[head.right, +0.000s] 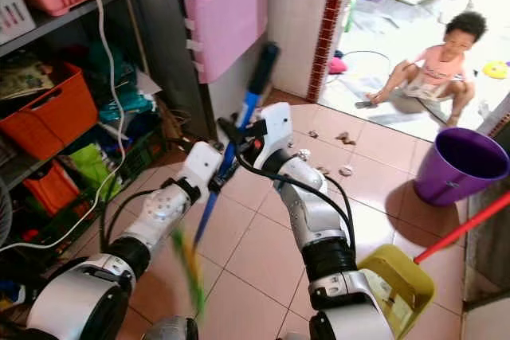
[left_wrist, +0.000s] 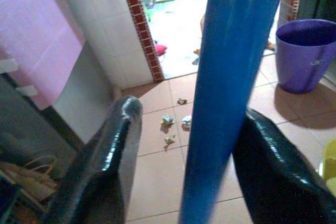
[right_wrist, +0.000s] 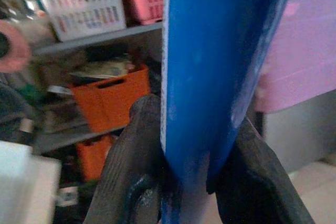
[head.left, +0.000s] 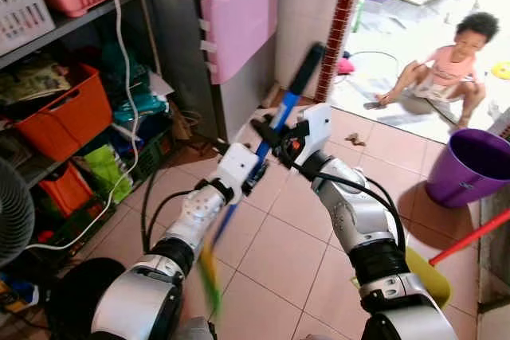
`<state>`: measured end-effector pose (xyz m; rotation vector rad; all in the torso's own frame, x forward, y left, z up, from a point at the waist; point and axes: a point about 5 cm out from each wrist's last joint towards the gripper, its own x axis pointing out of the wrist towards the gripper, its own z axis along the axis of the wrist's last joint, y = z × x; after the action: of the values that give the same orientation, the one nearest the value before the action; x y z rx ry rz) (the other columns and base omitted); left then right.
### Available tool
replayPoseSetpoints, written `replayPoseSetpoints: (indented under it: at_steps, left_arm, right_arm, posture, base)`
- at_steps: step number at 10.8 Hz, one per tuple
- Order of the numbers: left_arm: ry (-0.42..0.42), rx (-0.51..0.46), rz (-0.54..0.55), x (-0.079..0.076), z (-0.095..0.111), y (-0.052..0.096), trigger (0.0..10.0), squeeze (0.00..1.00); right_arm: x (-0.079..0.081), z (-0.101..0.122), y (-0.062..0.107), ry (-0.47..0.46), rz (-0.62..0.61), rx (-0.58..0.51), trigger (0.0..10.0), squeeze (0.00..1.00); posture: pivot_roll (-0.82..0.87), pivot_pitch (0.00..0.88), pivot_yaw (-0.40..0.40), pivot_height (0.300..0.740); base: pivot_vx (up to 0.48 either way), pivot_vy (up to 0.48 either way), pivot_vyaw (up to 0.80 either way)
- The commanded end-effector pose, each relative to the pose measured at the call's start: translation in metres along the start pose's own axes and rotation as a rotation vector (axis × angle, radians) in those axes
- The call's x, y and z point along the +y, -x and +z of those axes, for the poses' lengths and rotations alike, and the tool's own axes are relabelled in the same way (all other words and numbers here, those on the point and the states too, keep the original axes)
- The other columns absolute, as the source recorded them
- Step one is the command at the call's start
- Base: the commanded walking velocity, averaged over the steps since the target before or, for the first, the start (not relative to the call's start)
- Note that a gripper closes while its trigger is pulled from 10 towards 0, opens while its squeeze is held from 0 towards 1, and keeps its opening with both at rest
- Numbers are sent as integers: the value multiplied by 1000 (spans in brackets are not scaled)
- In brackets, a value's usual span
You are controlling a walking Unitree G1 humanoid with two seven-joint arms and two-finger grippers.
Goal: Sweep floor
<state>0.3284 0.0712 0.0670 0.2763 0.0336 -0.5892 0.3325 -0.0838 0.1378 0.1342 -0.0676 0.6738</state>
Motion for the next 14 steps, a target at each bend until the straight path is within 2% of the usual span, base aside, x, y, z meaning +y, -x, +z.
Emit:
replayPoseSetpoints:
  at_steps: [1,3,5,6,7,8,9,10,11,12,14]
  left_arm:
    - [20,12,97,21,-7,11,10000,1000]
    - [51,-24,107,20,-13,21,10000,1000]
    - [107,-56,107,11,-17,31,10000,1000]
    - [142,-72,126,6,-18,39,10000,1000]
    - [156,-72,166,8,-17,43,10000,1000]
    - [161,-83,227,12,-13,53,10000,1000]
    - [167,-144,349,29,2,67,10000,1000]
    - [162,-159,447,44,9,78,10000,1000]
    - [184,-144,504,53,10,86,10000,1000]
    - [135,-86,571,65,1,96,10000,1000]
    - [167,-16,543,64,-2,102,10000,1000]
  right_arm:
    - [-27,9,11,118,-127,3,0,0]
    - [-35,7,16,182,-184,13,0,0]
    - [-47,2,23,361,-285,49,0,0]
    - [-53,-1,33,383,-351,43,0,0]
    - [-55,-6,39,367,-395,55,0,0]
    - [-61,-14,53,354,-497,68,0,0]
    - [-65,-23,68,311,-575,70,0,0]
    - [-69,-24,79,242,-653,50,0,0]
    - [-70,-23,84,241,-665,32,0,0]
    - [-75,-19,90,250,-703,13,0,0]
    - [-76,-14,90,320,-712,17,0,0]
  posture:
    - [-98,0,27,740]
    - [-93,0,27,740]
    - [-81,0,25,740]
    - [-77,0,27,740]
    - [-74,0,31,740]
    - [-65,0,33,740]
    - [-54,0,32,740]
    - [-38,0,38,740]
    - [-31,0,45,740]
    - [-34,0,52,740]
    - [-39,0,62,740]
  base:
    - [0,0,0]
    - [0,0,0]
    - [0,0,0]
    - [0,0,0]
    - [0,0,0]
    - [0,0,0]
    - [0,0,0]
    - [0,0,0]
    - [0,0,0]
    - [0,0,0]
    - [0,0,0]
